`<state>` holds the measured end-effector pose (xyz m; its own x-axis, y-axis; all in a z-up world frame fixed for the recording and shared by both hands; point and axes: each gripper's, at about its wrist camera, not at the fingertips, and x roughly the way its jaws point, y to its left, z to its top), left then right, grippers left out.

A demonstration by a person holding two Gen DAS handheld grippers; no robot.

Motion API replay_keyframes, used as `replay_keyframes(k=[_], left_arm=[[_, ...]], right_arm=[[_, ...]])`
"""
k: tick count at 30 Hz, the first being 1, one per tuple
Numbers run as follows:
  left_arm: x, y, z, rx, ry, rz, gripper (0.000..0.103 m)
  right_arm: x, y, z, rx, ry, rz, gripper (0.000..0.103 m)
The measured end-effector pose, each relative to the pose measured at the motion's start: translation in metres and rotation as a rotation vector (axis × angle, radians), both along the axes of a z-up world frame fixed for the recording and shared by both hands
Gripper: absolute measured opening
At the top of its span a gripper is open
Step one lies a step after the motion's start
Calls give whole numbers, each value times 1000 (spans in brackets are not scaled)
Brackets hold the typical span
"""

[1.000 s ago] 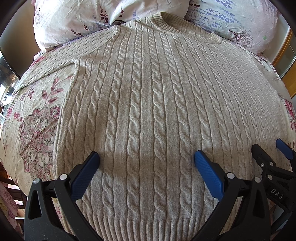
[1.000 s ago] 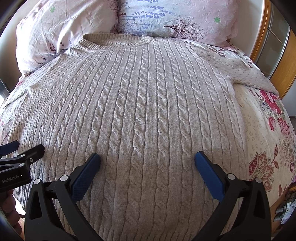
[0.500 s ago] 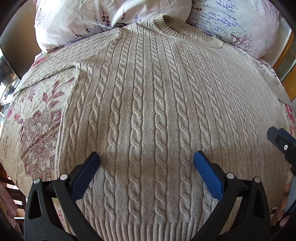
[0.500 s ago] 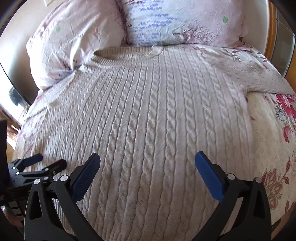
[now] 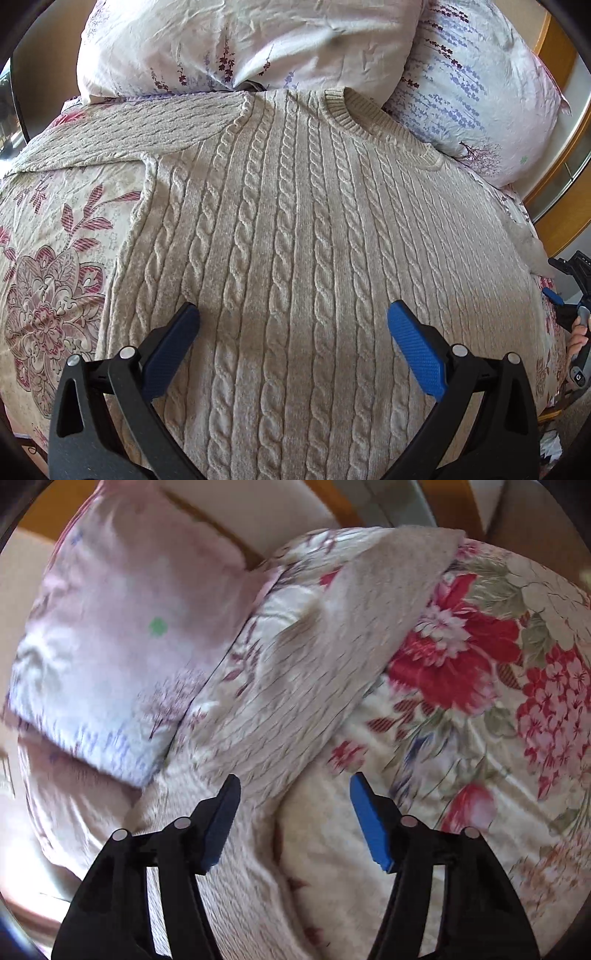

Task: Fold small clothes
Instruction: 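Move the right gripper to a sweater sleeve cuff and close on it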

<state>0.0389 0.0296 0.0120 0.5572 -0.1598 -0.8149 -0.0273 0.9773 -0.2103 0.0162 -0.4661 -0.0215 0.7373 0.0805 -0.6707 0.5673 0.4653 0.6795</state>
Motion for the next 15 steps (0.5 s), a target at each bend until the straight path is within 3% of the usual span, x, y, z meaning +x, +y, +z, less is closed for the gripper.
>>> replay_keyframes(k=[2, 6, 15], left_arm=[[1, 1, 1, 0, -7, 2, 101], [3, -2, 2, 14, -17, 3, 101], [7, 4, 0, -31, -11, 31, 101]], right_arm=[[2, -17, -6, 33, -1, -37, 52], [7, -41, -16, 95, -6, -73, 47], [14, -51, -28, 126, -42, -97, 25]])
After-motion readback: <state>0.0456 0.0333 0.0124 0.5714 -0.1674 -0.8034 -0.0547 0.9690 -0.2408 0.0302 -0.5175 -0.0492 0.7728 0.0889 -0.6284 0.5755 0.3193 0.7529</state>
